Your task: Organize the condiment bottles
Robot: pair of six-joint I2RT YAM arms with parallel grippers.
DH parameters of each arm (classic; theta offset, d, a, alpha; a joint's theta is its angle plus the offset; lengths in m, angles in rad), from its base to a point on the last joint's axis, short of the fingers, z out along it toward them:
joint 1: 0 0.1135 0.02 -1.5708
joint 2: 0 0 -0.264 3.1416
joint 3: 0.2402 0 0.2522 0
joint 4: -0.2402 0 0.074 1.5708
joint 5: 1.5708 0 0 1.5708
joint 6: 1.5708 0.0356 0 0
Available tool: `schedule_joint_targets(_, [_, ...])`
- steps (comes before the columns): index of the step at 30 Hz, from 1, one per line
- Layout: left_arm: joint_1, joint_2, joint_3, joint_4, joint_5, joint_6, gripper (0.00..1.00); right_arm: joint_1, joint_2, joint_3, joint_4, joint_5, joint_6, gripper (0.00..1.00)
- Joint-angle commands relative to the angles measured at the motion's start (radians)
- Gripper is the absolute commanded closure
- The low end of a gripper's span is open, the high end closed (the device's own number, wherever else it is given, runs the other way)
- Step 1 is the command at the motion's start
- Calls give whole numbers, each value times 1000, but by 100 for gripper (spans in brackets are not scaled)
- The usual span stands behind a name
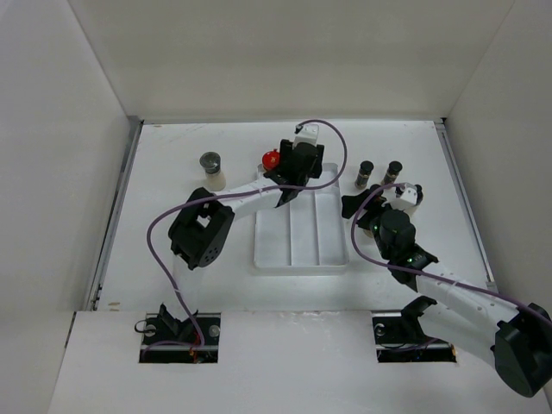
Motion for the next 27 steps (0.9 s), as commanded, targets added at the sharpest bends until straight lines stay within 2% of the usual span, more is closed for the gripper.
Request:
schedule_joint_targets(1, [0, -30, 42, 163, -11, 5, 61, 9, -1, 6, 63, -9, 2, 0])
schedule_joint_targets(6, [-3, -24, 13, 178, -19, 0, 45, 9, 0, 6, 63, -9, 0, 0])
schedule_joint_targets(12, [-6, -66, -15, 192, -17, -4, 18, 12, -6, 7, 63, -9, -4, 0])
schedule_joint_targets(16, [-14, -105, -18, 193, -11, 3, 9, 12, -15, 6, 63, -8, -6, 0])
schedule_joint_targets(22, [-40, -241, -59, 195, -16, 17, 8, 11, -23, 1, 63, -5, -6, 0])
schedule_joint_targets(27, [-35, -378, -124, 186, -26, 11, 16, 12, -26, 1, 63, -3, -4, 0])
